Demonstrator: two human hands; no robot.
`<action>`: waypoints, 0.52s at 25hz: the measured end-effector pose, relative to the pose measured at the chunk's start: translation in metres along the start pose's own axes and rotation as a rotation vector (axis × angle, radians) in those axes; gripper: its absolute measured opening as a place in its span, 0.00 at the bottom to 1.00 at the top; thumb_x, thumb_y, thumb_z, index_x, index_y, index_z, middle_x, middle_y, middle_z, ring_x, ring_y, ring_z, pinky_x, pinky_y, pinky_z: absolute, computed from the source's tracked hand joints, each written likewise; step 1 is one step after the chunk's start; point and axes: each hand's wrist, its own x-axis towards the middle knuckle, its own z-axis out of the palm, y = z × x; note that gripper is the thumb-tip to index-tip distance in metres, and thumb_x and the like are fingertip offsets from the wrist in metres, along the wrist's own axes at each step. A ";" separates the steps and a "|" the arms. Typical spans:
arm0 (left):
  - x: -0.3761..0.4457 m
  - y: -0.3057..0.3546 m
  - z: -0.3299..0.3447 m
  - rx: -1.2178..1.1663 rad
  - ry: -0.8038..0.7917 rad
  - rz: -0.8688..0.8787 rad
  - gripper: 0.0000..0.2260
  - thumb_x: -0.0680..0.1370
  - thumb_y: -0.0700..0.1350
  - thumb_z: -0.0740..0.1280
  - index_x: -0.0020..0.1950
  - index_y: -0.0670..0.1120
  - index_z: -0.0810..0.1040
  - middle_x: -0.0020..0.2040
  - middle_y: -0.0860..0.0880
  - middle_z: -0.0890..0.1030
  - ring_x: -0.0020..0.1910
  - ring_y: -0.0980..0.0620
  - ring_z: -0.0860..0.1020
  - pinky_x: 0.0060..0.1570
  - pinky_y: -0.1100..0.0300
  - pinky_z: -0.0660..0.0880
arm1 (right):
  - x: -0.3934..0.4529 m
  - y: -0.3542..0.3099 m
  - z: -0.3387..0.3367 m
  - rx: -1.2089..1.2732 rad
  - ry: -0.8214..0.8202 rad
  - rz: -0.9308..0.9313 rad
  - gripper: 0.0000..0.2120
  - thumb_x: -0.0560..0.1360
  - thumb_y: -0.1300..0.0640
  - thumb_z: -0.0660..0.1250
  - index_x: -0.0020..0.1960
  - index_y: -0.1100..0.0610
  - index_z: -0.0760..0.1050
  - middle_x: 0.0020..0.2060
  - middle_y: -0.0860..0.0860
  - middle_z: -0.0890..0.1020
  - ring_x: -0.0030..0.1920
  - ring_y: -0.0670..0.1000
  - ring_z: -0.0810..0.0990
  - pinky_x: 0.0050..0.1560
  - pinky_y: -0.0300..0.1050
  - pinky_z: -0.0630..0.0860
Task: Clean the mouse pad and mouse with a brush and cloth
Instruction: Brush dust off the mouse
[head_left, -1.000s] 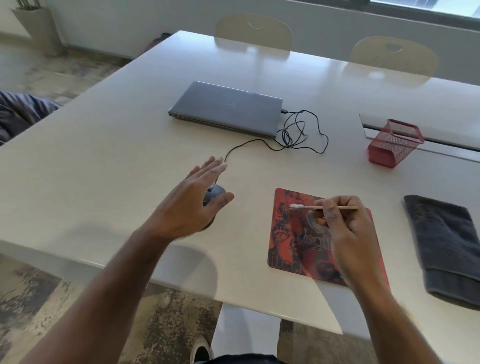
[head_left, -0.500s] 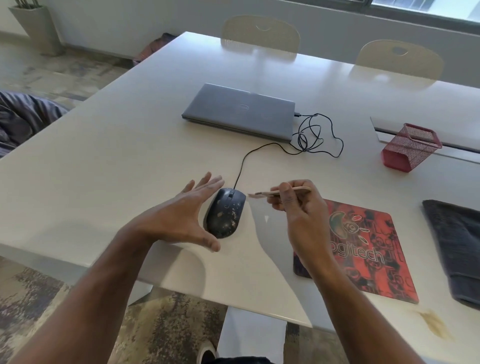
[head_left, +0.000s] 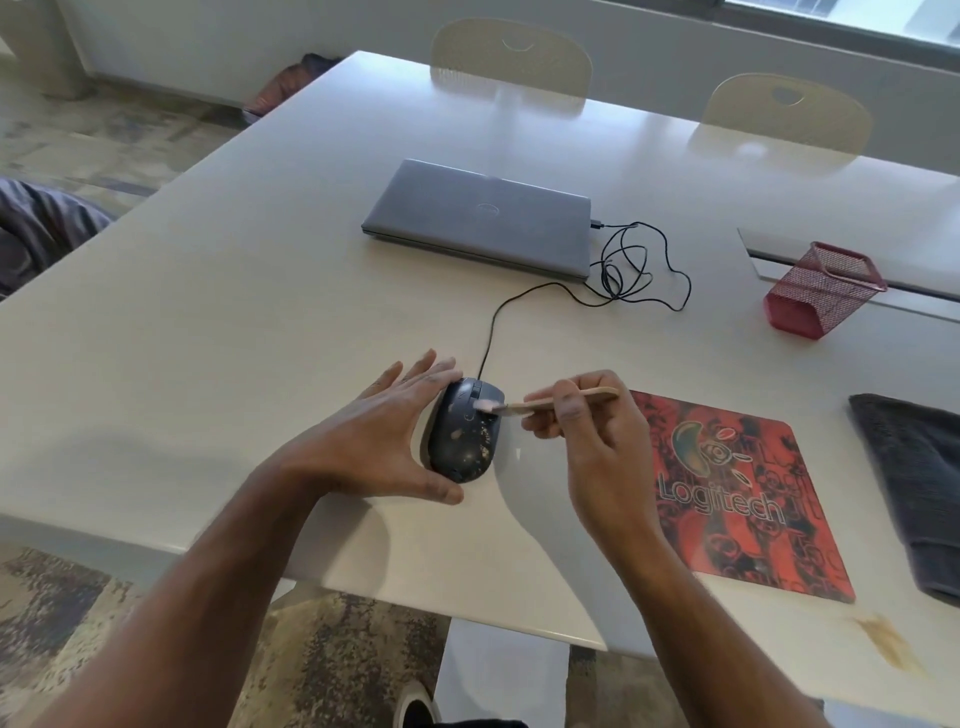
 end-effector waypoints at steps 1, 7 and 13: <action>0.000 0.000 0.000 0.002 0.002 -0.001 0.56 0.64 0.67 0.77 0.82 0.55 0.50 0.83 0.58 0.48 0.76 0.69 0.35 0.77 0.62 0.37 | -0.004 -0.002 -0.003 0.011 -0.007 -0.018 0.08 0.85 0.61 0.63 0.49 0.64 0.76 0.41 0.56 0.87 0.40 0.52 0.86 0.43 0.41 0.81; 0.001 -0.002 0.001 0.009 -0.010 0.005 0.56 0.63 0.70 0.76 0.82 0.55 0.50 0.83 0.57 0.48 0.77 0.68 0.36 0.78 0.59 0.37 | 0.005 -0.003 -0.003 0.036 0.099 -0.029 0.07 0.84 0.60 0.64 0.52 0.62 0.78 0.45 0.54 0.87 0.45 0.52 0.88 0.48 0.42 0.84; 0.001 -0.002 0.001 0.022 0.008 0.013 0.56 0.62 0.71 0.75 0.82 0.55 0.51 0.83 0.57 0.49 0.78 0.68 0.37 0.78 0.60 0.38 | -0.011 0.004 0.002 -0.017 0.014 -0.083 0.07 0.83 0.59 0.65 0.48 0.62 0.76 0.41 0.53 0.86 0.42 0.51 0.87 0.44 0.43 0.82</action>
